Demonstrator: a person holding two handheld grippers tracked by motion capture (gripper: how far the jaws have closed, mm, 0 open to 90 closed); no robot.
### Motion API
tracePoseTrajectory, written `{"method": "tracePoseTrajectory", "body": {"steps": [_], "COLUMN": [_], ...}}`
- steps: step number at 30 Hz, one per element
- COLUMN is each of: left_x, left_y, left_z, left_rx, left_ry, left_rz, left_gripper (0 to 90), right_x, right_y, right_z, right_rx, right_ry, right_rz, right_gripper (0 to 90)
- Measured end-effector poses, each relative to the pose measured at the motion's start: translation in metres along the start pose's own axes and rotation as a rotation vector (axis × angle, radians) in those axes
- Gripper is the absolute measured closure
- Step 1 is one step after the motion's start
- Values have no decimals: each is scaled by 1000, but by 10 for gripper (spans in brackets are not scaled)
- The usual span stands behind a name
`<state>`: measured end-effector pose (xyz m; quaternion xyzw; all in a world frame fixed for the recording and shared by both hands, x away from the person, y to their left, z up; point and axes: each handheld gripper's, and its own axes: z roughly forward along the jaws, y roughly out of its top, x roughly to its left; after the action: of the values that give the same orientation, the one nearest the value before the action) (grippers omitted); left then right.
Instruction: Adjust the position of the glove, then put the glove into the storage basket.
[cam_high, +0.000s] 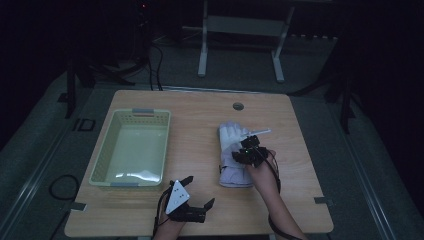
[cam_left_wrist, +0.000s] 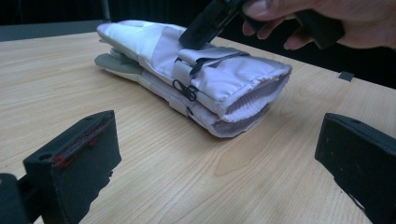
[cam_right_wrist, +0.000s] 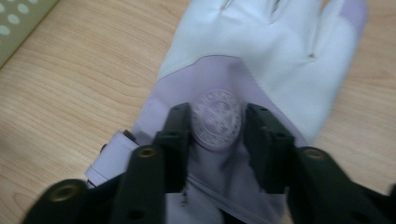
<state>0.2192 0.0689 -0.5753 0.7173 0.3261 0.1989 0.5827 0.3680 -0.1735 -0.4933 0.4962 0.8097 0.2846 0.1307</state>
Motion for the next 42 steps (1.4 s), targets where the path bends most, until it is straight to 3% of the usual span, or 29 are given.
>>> {"method": "tracePoseTrajectory", "body": {"steps": [4, 6, 8, 10, 13, 15, 17, 20, 26, 28, 31, 32, 35, 38, 42], "left_x": [-1, -1, -1, -1, -1, 0, 0, 0, 2, 2, 2, 1, -1, 0, 4], "left_y": [0, 0, 0, 0, 0, 0, 0, 0, 1, 2, 3, 5, 8, 12, 20], "left_z": [0, 1, 1, 1, 1, 1, 1, 1, 2, 4, 7, 8, 9, 9, 11], "left_rx": [3, 3, 3, 4, 4, 4, 4, 5, 20, 32, 65, 85, 91, 97, 116], "left_ry": [3, 5, 7, 7, 8, 9, 12, 14, 8, -6, -29, -23, -18, -8, 4], "left_rz": [5, 5, 3, 3, -1, -3, -6, -13, -19, -23, -22, -14, -27, -30, -52], "left_gripper": [1, 1, 1, 1, 1, 1, 1, 1, 1, 1, 1, 1, 1, 1, 1], "right_x": [-4, -6, -9, -12, -18, -21, -23, -29, -37, -42, -44, -49, -54, -57, -62], "right_y": [-1, -1, -3, -5, -9, -12, -13, -18, -24, -25, -26, -28, -33, -37, -41], "right_z": [-9, -11, -16, -17, -20, -21, -21, -22, -24, -28, -30, -35, -43, -46, -50], "right_rx": [-45, -58, -100, -76, -95, -130, -145, -172, -186, -170, -185, -230, -288, -299, -295], "right_ry": [14, 21, 58, 80, 114, 134, 113, 120, 114, 145, 152, 139, 114, 106, 111], "right_rz": [-16, -18, -13, -22, -38, -66, -108, -161, -171, -154, -154, -182, -242, -269, -260], "right_gripper": [451, 427, 335, 251, 144, 141, 147, 146, 145, 146, 145, 141, 141, 140, 139]}}
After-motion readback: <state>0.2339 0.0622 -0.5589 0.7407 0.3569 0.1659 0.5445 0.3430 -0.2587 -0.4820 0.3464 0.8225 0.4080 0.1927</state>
